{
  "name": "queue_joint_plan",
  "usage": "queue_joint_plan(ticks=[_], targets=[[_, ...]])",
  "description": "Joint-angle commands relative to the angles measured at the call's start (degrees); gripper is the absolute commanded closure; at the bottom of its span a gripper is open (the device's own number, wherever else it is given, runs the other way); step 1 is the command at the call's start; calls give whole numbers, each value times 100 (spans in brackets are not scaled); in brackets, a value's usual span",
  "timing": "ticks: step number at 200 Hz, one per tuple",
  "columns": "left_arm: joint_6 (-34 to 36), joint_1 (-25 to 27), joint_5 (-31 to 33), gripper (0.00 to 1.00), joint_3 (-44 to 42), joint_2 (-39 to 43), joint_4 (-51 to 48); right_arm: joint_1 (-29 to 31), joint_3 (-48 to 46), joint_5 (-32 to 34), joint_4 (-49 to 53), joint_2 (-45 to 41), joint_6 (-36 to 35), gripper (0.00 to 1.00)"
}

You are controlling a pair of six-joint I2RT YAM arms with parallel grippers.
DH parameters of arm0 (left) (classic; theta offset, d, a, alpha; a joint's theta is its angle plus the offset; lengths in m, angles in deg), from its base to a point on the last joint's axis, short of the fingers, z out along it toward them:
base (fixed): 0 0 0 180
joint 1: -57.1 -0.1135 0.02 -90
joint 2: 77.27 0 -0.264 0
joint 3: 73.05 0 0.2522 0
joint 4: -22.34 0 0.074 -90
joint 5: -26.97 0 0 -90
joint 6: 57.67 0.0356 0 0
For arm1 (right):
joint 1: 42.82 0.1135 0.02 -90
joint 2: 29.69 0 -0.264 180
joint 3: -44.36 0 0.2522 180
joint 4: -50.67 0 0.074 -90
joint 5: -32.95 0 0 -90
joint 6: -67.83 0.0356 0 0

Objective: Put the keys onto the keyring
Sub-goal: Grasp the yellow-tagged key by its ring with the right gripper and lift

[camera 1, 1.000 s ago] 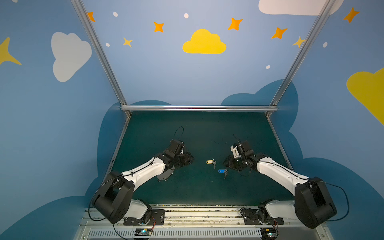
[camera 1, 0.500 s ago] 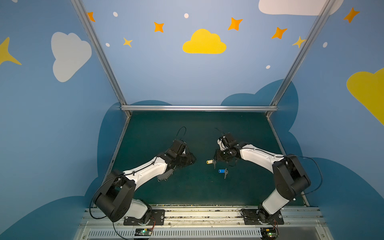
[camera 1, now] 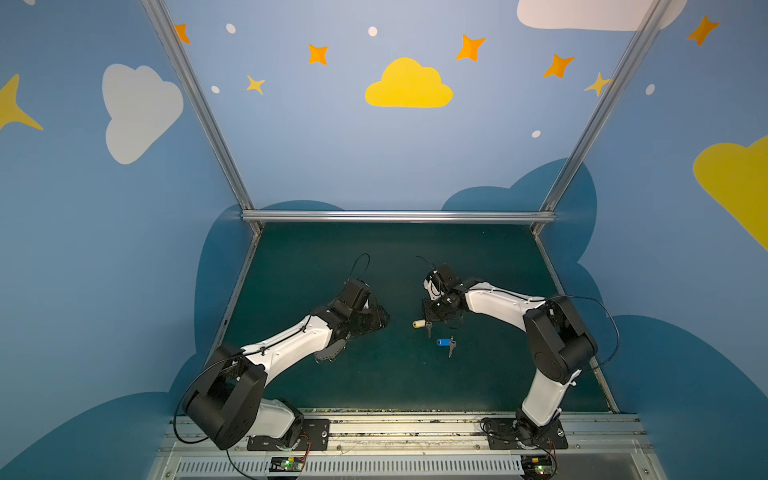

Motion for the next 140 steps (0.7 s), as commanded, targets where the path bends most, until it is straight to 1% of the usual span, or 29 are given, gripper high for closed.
queue_joint_plan(ticks=[1,11,24,28,33,42,77,114,140], targets=[[-43,12,83,47,-108,121,-44,63,164,156,269,-34,-108,82],[-53,12,77,47,-115,126,-26,75,199,168,328,-13,-155,78],[-60,12,75,47,-121,130,-17,103,217,209,353,20,-205,78],[-72,12,74,47,-120,135,-17,107,225,211,356,30,-216,80],[-73,12,71,47,-127,137,-17,111,233,216,367,51,-229,85],[-74,12,76,47,-138,151,-21,121,251,216,387,67,-238,90],[-114,18,139,47,-182,290,-26,187,359,310,456,-25,-403,100],[11,-48,220,47,82,491,-284,277,598,427,580,-372,-773,100],[-60,-155,235,46,408,698,-520,364,565,223,318,-936,-1234,100]])
